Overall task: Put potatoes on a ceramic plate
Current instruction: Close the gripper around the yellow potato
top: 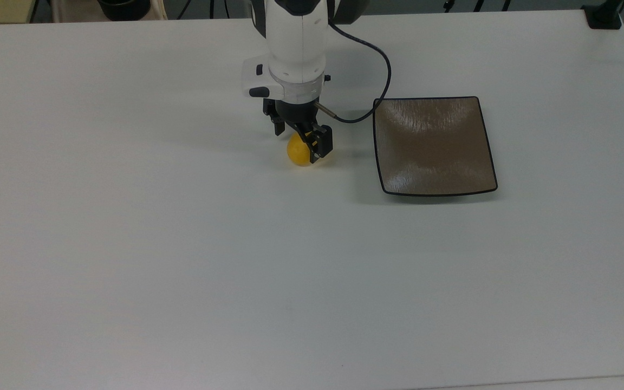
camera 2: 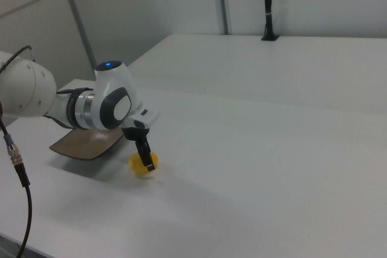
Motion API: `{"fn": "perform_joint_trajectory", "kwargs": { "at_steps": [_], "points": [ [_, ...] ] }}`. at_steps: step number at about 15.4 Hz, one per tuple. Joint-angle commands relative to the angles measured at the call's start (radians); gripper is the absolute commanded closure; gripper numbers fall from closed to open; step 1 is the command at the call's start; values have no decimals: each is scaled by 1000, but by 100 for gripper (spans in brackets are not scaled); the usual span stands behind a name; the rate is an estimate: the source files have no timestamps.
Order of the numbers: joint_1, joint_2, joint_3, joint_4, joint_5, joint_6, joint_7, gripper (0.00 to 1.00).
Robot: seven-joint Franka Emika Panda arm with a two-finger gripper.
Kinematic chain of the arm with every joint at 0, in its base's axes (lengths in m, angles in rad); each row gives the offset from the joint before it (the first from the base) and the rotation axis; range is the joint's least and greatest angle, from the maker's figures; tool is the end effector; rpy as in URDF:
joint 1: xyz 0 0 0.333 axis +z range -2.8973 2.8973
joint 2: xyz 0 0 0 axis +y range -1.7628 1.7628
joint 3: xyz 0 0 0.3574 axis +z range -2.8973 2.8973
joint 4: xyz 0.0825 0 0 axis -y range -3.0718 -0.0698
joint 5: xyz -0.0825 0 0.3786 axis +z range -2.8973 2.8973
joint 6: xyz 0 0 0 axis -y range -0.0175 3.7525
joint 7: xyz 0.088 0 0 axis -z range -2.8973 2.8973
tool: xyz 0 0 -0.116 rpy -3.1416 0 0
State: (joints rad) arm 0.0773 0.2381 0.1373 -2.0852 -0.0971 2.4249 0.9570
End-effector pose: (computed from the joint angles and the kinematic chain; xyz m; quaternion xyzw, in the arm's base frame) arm 0.5837 0.1231 0.3571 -0.9416 0.3320 -0.0534 0.0141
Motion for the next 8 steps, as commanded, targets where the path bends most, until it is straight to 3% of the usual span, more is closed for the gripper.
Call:
{"fn": "perform_joint_trajectory", "kwargs": {
  "at_steps": [1, 7, 8],
  "points": [
    [10, 9, 10, -15, -26, 14, 22, 0],
    [10, 10, 19, -16, -27, 13, 22, 1],
    [10, 10, 19, -16, -27, 11, 22, 11]
  ]
}}
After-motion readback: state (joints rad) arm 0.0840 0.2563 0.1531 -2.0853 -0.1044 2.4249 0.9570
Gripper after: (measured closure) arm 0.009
